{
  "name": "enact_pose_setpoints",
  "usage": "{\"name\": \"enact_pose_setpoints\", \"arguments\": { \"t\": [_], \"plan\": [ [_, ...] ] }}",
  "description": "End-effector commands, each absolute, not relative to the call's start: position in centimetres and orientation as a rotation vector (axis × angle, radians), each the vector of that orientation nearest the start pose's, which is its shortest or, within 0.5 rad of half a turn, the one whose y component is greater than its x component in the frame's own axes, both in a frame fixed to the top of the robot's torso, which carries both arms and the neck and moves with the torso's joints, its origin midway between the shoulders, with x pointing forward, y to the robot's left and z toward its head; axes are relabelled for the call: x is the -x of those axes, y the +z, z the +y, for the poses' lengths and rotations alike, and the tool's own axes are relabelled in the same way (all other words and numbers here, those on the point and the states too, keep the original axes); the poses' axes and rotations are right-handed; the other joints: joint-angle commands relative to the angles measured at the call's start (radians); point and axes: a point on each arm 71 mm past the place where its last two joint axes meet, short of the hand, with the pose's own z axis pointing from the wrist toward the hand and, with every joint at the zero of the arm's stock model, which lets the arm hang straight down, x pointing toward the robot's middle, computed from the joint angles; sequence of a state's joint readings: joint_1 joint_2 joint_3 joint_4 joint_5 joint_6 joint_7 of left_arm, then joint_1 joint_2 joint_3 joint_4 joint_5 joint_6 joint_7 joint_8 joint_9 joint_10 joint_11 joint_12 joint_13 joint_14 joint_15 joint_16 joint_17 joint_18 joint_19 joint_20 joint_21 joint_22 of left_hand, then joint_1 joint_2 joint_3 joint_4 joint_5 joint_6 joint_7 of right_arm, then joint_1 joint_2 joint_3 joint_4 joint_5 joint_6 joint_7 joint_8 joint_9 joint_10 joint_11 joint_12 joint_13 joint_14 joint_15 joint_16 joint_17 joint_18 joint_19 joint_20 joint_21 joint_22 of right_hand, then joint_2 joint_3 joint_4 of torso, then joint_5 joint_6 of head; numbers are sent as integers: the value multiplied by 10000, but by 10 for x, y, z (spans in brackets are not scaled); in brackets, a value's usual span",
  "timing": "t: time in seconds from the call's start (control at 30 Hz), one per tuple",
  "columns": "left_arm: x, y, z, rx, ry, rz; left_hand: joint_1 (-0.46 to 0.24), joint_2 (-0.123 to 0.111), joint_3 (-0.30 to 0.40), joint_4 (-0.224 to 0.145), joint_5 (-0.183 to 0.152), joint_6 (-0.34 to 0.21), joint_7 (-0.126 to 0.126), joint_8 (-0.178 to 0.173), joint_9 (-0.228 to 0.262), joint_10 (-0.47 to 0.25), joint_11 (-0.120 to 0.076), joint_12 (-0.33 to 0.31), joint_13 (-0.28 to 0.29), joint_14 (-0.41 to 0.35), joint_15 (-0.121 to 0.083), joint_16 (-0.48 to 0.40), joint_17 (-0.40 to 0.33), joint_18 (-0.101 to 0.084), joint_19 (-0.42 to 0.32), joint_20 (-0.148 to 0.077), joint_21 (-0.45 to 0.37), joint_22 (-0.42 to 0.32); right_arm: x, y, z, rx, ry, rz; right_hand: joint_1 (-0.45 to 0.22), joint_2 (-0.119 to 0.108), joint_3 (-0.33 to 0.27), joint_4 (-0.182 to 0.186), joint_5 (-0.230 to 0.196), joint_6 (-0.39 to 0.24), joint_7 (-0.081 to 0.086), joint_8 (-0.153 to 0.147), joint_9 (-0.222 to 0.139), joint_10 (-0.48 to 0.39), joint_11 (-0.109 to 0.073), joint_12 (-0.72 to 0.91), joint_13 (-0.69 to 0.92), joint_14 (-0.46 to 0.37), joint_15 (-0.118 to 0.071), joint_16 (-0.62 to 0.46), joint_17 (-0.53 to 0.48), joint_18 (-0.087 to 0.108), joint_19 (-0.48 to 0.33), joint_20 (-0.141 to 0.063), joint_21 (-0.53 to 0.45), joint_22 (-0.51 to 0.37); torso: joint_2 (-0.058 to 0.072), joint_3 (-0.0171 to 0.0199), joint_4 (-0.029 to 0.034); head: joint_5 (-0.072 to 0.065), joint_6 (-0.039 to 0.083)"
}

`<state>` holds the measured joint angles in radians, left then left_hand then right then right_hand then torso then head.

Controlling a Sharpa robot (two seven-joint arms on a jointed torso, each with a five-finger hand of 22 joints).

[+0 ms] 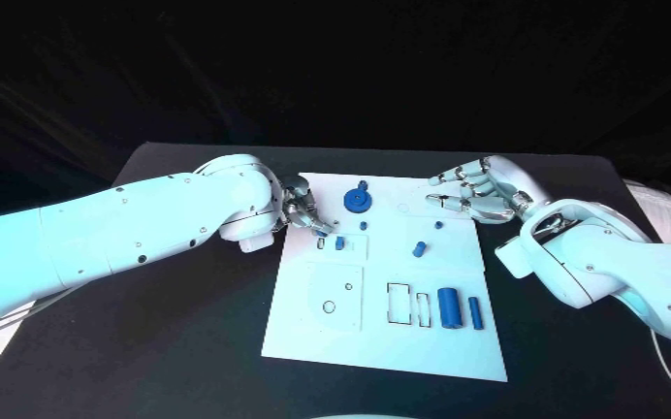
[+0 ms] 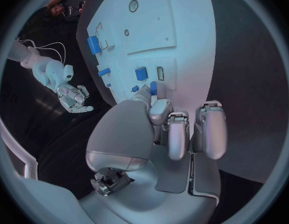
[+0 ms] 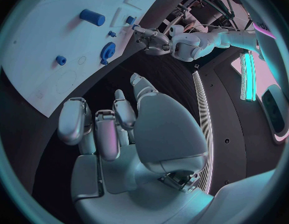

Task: Assemble the parts on the task board

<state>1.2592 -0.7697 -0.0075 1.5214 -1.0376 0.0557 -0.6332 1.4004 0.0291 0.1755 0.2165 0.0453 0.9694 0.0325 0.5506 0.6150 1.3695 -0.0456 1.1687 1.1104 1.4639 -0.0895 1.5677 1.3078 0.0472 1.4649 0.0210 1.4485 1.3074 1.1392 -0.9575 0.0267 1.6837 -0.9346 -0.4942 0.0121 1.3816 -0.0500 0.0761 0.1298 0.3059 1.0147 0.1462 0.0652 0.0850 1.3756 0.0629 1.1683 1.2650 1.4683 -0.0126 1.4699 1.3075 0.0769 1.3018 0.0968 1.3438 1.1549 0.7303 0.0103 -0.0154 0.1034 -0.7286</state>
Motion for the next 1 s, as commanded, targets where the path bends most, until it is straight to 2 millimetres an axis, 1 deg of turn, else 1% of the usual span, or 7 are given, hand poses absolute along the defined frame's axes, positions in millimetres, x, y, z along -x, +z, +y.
{"name": "enact_pose_setpoints", "arguments": {
  "t": [0.03, 0.3, 0.33, 0.6, 0.67, 1.0],
  "plan": [
    [-491, -185, 185, 2151, -3786, 21591, 194, 87, 348, -300, 22, 19, -113, 88, 409, 44, -12, 32, 24, 1069, -78, 31, 2630, -99, 241, -71, 49, 1427, -457, -169, -216, -3861, 9923, 15959, -86, -17, -6, 36, 63, -66, -5, 26, 1, -8, -66, 2, -12, 621, -31, -60, 784, 141, -40, -20, -35, -1, 15, -7, -21, 44, -10],
    [-485, -191, 184, 1783, -3453, 21623, 194, 87, 348, -300, 22, 19, -113, 88, 409, 44, -12, 32, 24, 1069, -78, 31, 2630, -99, 241, -71, 49, 1427, -457, -170, -216, -3850, 9935, 15964, -86, -17, -6, 36, 63, -66, -5, 26, 1, -8, -66, 2, -12, 621, -31, -60, 784, 141, -40, -20, -35, -1, 23, -7, -30, 69, -47],
    [-484, -192, 184, 1739, -3416, 21665, 195, 37, 420, -284, 22, 17, -116, 97, 436, 55, -15, 35, 29, 1069, -82, 31, 2630, -100, 243, -75, 52, 1432, -457, -170, -216, -3850, 9935, 15964, -86, -17, -6, 36, 63, -66, -5, 26, 1, -8, -66, 2, -12, 621, -31, -60, 784, 141, -40, -20, -35, -1, 21, -5, -29, 72, -54],
    [-480, -195, 184, 1478, -3243, 22197, 203, -23, 493, -278, 21, 25, -123, 111, 466, 73, -21, 51, 48, 1069, -85, 31, 2630, -101, 247, -78, 56, 1439, -457, -170, -216, -3844, 9939, 15967, -86, -17, -6, 36, 63, -66, -5, 26, 1, -8, -66, 2, -12, 621, -31, -60, 784, 141, -40, -20, -35, -1, 22, 4, -25, 63, -101],
    [-479, -196, 184, 1445, -3205, 22303, 206, -35, 513, -278, 22, 27, -125, 114, 472, 72, -23, 46, 42, 1069, -86, 31, 2630, -103, 251, -78, 61, 1445, -457, -170, -216, -3843, 9942, 15966, -86, -17, -6, 36, 63, -66, -5, 26, 1, -8, -66, 2, -12, 621, -31, -60, 784, 141, -40, -20, -35, -1, 19, 4, -17, 62, -99],
    [-476, -199, 186, 1207, -2913, 22829, 217, -91, 586, -280, 22, 31, -130, 122, 497, 92, -26, 69, 71, 1069, -88, 31, 2630, -101, 246, -80, 54, 1441, -457, -170, -215, -3836, 9950, 15971, -101, -11, -11, 48, 74, -67, -7, 25, 1, -7, -67, 5, -12, 621, -31, -62, 783, 141, -38, -21, -36, -1, 12, 2, -25, 71, -117]
  ]
}}
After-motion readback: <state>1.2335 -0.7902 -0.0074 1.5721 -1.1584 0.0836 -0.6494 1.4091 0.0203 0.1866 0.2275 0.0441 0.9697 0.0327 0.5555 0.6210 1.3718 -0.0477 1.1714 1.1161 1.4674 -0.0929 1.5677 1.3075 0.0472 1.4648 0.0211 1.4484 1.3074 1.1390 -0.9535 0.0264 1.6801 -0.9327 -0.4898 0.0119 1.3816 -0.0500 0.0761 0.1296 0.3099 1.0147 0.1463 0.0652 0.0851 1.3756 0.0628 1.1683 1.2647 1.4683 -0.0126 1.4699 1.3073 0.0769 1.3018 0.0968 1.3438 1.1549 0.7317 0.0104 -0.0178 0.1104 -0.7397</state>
